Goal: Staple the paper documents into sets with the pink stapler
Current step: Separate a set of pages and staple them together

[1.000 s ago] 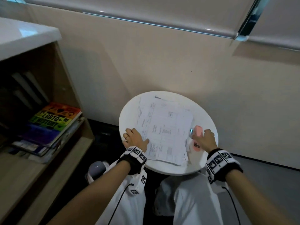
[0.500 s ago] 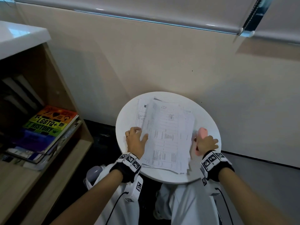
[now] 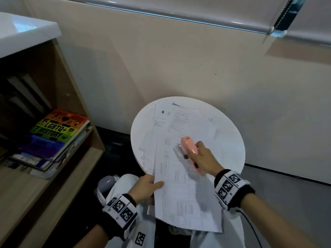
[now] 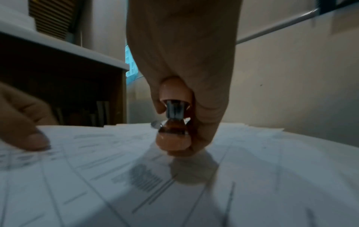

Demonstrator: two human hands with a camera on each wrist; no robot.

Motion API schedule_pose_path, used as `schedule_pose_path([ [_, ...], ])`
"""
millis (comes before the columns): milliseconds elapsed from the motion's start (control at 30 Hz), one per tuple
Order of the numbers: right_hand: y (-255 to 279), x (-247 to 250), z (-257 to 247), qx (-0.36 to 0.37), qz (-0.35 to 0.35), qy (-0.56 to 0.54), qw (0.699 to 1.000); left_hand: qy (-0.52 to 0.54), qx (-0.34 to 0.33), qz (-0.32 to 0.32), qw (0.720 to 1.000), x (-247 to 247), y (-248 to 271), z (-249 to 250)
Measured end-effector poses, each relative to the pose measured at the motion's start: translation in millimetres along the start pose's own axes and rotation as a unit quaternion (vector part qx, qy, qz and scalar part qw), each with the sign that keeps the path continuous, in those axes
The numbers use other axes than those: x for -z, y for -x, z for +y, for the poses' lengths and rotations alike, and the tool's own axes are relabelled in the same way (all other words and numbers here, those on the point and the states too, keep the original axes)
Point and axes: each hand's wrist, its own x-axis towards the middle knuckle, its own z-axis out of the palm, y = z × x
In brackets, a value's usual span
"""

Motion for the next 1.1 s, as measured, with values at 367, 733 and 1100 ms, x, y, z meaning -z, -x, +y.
schedule_pose_path([
  [367, -28, -38, 20, -0.068, 0.023, 0.060, 0.996, -0.515, -0.187, 0.086, 0.832, 13, -76, 57],
  [733, -46, -40, 10, -0.078, 0.102, 0.134, 0.983, -0.613, -0.150, -0.051, 0.774, 8, -116, 63],
  [1100, -58, -57, 3, -0.155, 0.150, 0.147, 0.965, -0.585, -0.156, -0.043, 0.795, 9, -115, 66],
])
